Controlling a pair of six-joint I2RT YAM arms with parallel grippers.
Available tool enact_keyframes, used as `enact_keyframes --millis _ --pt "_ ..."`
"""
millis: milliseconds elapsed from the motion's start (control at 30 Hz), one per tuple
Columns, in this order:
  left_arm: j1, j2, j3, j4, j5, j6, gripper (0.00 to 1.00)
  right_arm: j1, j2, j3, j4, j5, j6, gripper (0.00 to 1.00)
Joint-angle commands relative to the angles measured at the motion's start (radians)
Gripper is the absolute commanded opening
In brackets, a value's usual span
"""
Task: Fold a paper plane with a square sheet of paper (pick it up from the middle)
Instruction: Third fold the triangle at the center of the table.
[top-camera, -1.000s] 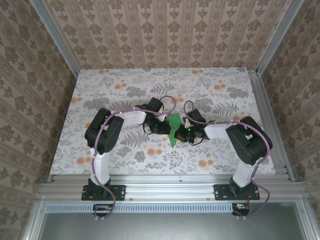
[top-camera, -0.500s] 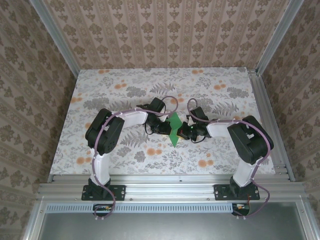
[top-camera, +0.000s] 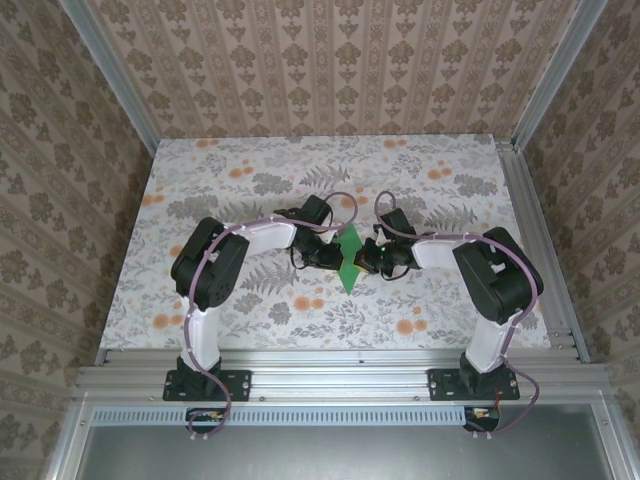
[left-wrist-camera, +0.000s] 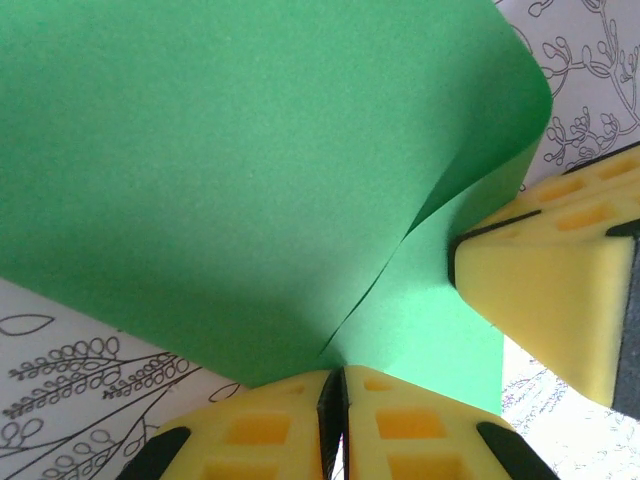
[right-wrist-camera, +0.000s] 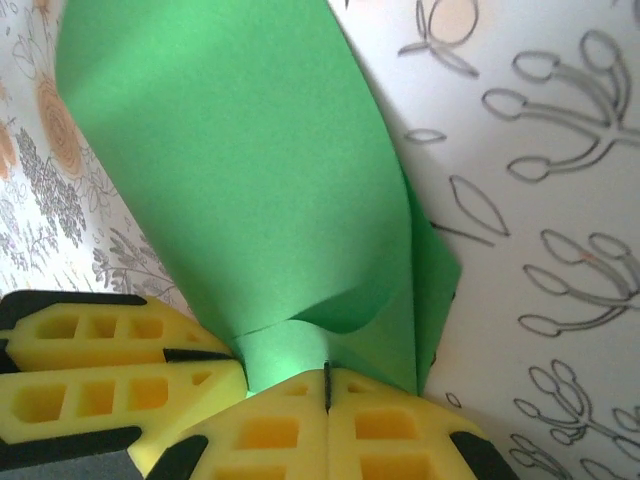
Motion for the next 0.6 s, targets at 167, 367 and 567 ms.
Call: enact_keyframes --millis 167,367,567 --pt "-0.001 0.120 -0.080 -0.117 -0.237 0.044 0.14 -0.050 0.032 -0.010 -0.057 0.070 -0.069 0.00" --pt "0.000 0.118 -0.081 -0.126 -0.243 0.051 0.14 -0.100 0.006 -0.020 -0.066 0.068 -0.096 0.00" --pt "0.000 0.115 -0.081 -0.128 -0.238 0.052 0.13 -0.125 0.006 0.000 -0.085 0.066 -0.112 0.00"
